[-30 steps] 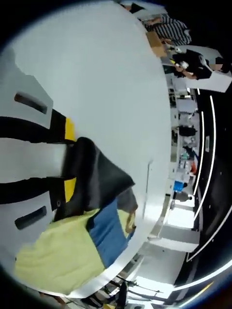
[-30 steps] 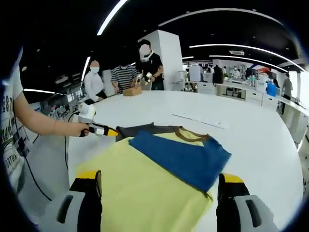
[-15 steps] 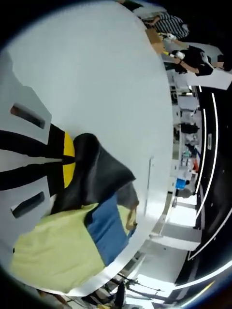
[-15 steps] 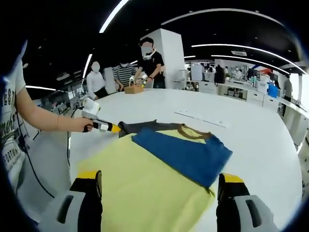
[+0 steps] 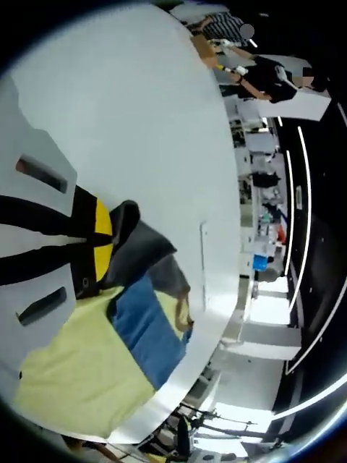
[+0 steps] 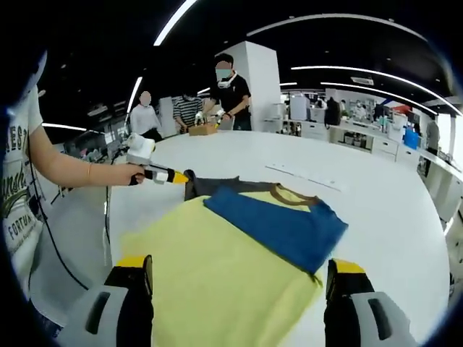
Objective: Fold the garment on the visible template until the final outline fits inside the template.
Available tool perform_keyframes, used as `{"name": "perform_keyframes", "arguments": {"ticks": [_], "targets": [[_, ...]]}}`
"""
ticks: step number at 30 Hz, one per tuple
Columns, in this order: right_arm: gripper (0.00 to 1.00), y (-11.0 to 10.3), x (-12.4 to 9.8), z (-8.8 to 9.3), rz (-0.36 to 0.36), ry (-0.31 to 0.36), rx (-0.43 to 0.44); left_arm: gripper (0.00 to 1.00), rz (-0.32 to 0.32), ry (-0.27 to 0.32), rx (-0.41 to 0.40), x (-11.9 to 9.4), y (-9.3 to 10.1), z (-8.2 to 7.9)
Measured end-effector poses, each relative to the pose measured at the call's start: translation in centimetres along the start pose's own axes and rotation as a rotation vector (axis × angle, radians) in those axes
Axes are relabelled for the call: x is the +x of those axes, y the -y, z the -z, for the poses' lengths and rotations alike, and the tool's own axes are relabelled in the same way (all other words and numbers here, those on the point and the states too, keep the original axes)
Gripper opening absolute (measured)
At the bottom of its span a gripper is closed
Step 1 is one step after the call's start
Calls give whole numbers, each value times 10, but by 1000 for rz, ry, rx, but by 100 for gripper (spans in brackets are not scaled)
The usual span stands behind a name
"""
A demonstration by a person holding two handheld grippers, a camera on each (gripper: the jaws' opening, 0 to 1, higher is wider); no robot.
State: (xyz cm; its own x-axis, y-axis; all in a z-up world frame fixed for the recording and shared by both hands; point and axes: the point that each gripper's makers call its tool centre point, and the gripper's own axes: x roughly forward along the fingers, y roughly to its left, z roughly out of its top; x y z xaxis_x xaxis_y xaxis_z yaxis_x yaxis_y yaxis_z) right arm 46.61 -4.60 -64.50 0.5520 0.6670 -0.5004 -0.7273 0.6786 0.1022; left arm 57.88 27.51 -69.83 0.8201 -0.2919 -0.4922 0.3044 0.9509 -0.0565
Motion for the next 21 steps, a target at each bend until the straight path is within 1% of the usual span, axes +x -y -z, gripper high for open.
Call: {"name": "perform_keyframes", "arguments": {"ticks": [4,6,7,10,12,15,18,21], "targets": [[99,-1,-2,3,6,-6,2,0,14,23,-7,2,8,-12],[99,-2,-3,4,6,-3,7,0,30,41,-9,2,15,-20],[99,-4,-4,4,3,0,8,0,38,49,1,3,19,-25],[99,-7,-5,6,0,1,9,0,53,53,50,6,30,-31],[99,-8,-5,6,-2,3,15,0,72,62,59,8,39,-36],[99,-10,-5,7,-8,6,16,0,91,70,67,12,51,-41],[99,-12,-6,7,-14,17,10,0,115,65,88,19,63,-43],[99,-12,-8,4,-16,34,12,0,140,66,104,25,79,-45]]}}
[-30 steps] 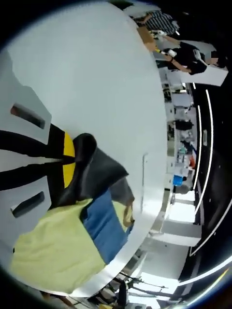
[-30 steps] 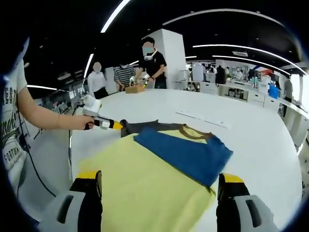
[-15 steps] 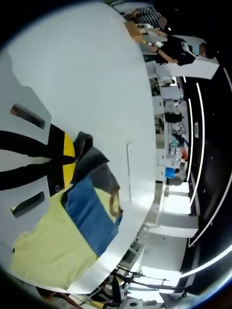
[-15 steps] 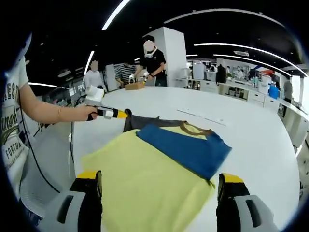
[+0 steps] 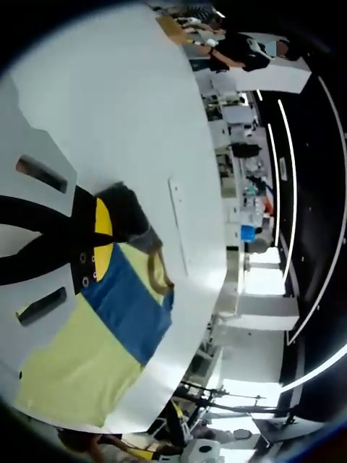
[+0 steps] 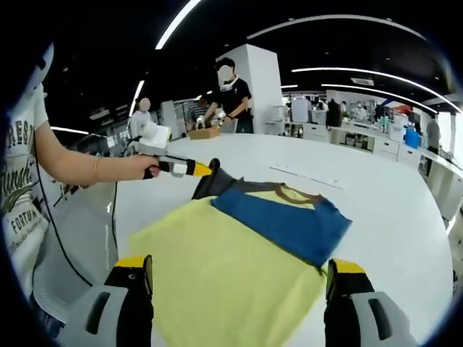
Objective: Fold the garment on the visible template until the final outline fits inside the template.
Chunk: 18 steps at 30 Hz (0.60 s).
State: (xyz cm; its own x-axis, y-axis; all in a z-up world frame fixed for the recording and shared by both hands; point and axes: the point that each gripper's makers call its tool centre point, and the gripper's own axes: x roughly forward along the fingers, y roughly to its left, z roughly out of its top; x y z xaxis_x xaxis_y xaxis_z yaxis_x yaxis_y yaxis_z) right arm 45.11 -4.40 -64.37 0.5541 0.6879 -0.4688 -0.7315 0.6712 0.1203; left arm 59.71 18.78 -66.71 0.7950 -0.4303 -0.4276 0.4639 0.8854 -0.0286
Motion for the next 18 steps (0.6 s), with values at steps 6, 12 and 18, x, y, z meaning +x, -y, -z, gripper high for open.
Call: {"name": "perform_keyframes", "arguments": {"ticks": [6,12,18], "targets": [[99,-1,-2,-3,0,26,12,0,43,-22,32,17,24,2],[99,-4,-5,-6,-7,41,9,0,68,-43,37,27,40,9],[99,-5,-8,-11,-14,82,17,0,76,-83,34,37,49,22]]}}
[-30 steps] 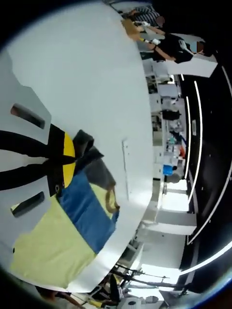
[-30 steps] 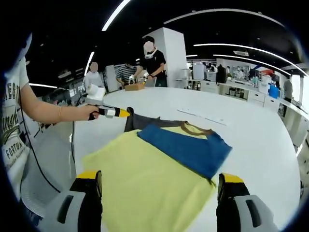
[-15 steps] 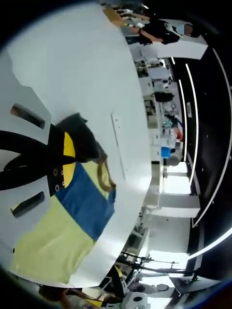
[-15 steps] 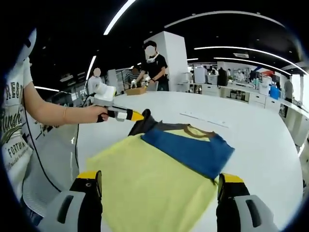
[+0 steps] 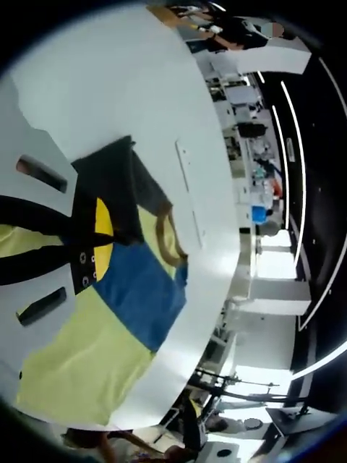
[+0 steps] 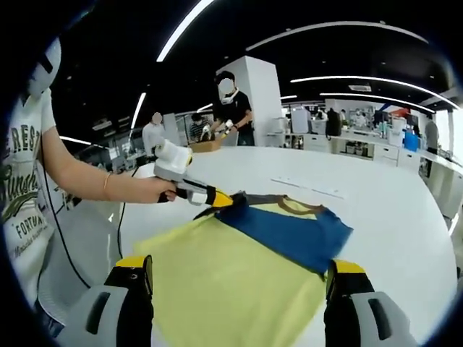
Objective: Fold the garment on the visible template until the final outline fits inside the template.
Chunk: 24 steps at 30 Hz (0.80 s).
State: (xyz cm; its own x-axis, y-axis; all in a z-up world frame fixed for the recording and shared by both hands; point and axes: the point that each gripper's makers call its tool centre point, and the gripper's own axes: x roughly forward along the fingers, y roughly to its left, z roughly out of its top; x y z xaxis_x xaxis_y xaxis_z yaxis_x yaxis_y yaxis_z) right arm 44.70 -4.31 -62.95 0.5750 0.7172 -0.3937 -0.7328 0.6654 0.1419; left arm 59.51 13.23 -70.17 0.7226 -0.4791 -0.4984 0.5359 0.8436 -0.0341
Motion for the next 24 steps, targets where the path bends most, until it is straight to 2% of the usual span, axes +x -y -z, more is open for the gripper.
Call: {"name": "perform_keyframes", "arguments": {"ticks": [6,12,20,22,24], "targets": [[99,-1,-3,-3,-3,17,-8,0,-18,-34,-35,12,4,13],[99,1,-5,-6,7,26,-14,0,-11,-77,5,20,10,25],[99,1,-4,-4,7,23,-10,0,0,-114,19,24,12,39],[99,1,-3,-3,7,21,-9,2,5,-99,52,23,14,37],[99,1,-2,-3,7,19,-10,11,17,-66,139,20,17,31]]}}
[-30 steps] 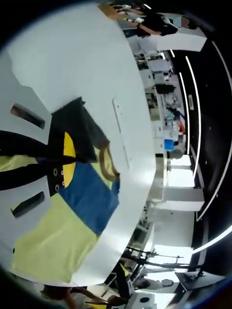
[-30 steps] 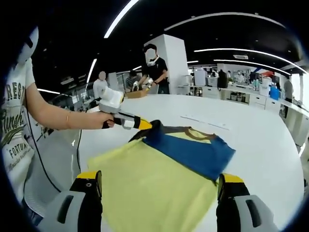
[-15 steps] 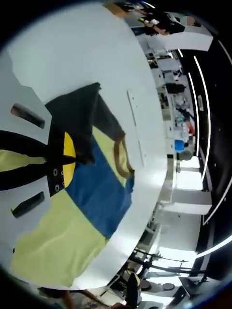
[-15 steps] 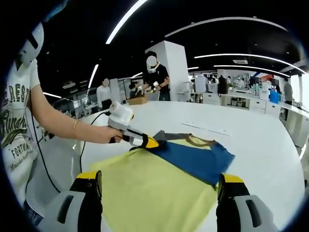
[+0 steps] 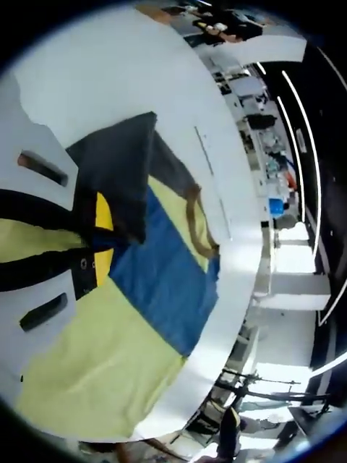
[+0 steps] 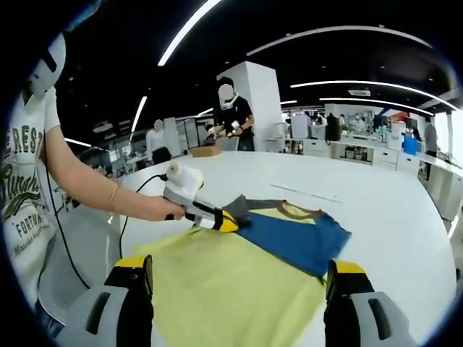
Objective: Fold the garment on the visible template until the final outline fits inside the template.
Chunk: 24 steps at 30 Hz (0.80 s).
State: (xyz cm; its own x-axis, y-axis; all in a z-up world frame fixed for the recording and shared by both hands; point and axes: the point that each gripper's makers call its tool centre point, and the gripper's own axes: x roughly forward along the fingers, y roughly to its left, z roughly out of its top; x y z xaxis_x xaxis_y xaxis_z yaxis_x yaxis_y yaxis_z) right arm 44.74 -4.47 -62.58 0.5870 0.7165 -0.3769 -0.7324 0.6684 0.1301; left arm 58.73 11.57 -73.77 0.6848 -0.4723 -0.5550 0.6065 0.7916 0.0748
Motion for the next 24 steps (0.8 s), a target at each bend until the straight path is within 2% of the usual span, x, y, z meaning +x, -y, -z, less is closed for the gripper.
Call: {"name": "perform_keyframes", "arguments": {"ticks": [3,5,8,12,18,24], "targets": [[99,0,1,-1,0,2,-2,23,16,53,4,-8,4,-9],[99,-1,1,-1,-1,3,-1,31,18,64,10,-13,2,-12],[99,-2,2,-2,-2,3,-3,42,8,94,-28,-23,-6,-18],[99,-4,2,0,-4,-6,-7,49,-1,118,-78,-38,-20,-21],[99,-4,2,-1,-5,-5,-6,55,-26,115,-110,-56,-38,-12],[99,-5,3,-1,-3,-5,-7,53,-55,97,-137,-72,-52,5]]}}
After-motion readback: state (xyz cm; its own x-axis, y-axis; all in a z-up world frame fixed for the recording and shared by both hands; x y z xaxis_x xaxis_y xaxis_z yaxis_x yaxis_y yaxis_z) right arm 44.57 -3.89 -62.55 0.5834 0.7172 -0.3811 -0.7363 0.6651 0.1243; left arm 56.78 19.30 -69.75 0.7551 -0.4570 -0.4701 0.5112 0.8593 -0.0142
